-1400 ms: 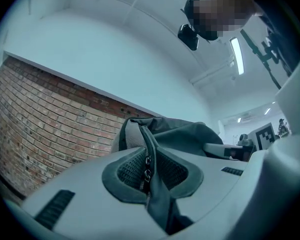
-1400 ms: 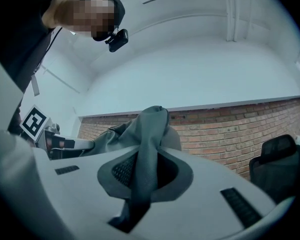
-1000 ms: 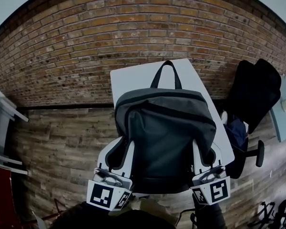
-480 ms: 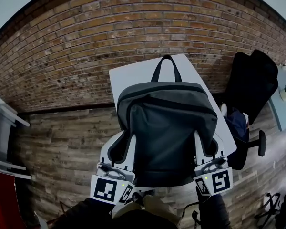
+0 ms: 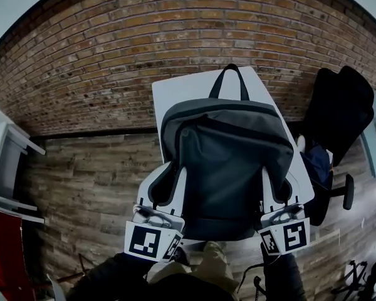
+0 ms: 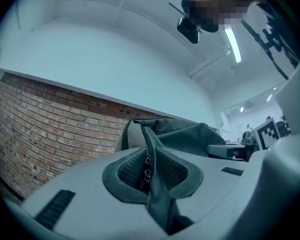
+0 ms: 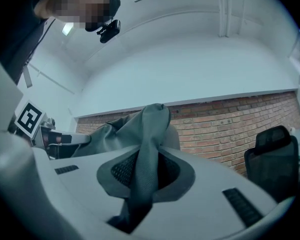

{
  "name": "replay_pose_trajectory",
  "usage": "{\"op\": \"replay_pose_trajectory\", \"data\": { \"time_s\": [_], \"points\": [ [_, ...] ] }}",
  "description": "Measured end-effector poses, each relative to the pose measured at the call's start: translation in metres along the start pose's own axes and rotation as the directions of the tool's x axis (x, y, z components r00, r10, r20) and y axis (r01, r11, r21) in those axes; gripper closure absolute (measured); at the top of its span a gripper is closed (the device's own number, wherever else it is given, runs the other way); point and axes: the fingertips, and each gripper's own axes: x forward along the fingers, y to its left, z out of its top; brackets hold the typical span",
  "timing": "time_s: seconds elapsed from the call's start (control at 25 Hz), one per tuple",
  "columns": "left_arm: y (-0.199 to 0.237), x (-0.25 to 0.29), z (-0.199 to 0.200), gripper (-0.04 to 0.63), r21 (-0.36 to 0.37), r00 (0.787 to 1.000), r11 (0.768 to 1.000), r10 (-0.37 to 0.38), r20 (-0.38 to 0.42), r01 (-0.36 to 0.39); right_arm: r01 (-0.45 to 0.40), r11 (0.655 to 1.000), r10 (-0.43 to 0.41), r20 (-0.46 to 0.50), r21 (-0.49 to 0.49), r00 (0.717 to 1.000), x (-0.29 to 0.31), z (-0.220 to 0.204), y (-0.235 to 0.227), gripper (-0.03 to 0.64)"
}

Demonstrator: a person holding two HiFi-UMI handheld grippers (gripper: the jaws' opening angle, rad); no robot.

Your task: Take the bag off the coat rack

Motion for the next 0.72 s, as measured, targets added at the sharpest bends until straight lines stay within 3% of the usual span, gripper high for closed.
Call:
{"op": "replay_pose_trajectory", "data": {
  "time_s": [0.24, 0.72],
  "points": [
    [0.013, 0.022, -0.011, 0.523, -0.006, 0.997, 0.997, 0.073, -0.025, -0.073, -0.039, 0.998, 0.042, -0.042, 0.053, 0.998, 0.029, -0.013, -0.013, 0.575],
    [0.036, 0.05, -0.032, 0.523, -0.021, 0.99, 0.993, 0.118, -0.078, -0.12, -0.065, 0.991, 0.08, -0.13, 0.113, 0.988, 0.068, -0.039, -0.025, 0.575]
  ]
}}
